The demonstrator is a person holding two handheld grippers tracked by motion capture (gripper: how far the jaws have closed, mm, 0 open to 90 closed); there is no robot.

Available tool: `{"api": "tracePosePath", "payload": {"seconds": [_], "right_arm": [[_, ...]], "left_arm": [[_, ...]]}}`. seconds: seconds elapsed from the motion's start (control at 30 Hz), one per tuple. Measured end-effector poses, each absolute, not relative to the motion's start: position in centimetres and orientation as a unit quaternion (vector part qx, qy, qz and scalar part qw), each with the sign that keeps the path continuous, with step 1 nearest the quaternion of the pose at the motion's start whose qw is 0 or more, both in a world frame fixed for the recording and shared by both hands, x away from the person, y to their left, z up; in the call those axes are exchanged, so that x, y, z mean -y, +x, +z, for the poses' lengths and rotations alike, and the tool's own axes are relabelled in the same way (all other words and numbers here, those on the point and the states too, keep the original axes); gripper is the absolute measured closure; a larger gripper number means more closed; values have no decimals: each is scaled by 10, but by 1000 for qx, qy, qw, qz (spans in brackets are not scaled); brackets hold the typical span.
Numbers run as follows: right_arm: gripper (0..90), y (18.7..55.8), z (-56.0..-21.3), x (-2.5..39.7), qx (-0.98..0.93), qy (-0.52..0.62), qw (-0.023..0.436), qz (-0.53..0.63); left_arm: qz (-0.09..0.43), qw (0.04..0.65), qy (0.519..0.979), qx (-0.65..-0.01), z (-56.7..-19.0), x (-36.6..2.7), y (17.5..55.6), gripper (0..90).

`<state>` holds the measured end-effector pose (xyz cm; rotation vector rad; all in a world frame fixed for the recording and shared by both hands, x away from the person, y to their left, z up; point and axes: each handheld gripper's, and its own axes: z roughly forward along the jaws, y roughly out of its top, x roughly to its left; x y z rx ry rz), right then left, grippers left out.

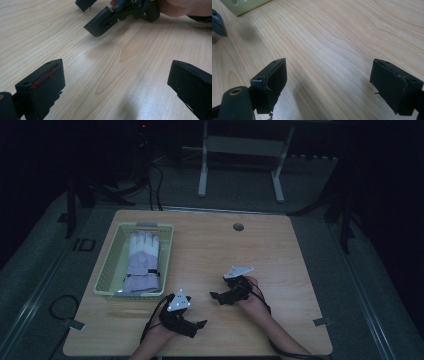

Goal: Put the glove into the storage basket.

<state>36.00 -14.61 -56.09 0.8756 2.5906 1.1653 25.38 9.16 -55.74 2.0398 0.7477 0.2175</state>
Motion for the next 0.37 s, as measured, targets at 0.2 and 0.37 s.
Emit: {"api": "tracePosePath", "payload": {"seconds": [0.2, 0.37], "right_arm": [[139, 361, -562, 149, -867, 295, 89, 392], [140, 362, -563, 149, -868, 297, 94, 387]], "left_arm": [[94, 456, 833, -298, -560, -91, 253, 11], [93, 458, 832, -299, -562, -91, 253, 11]]}}
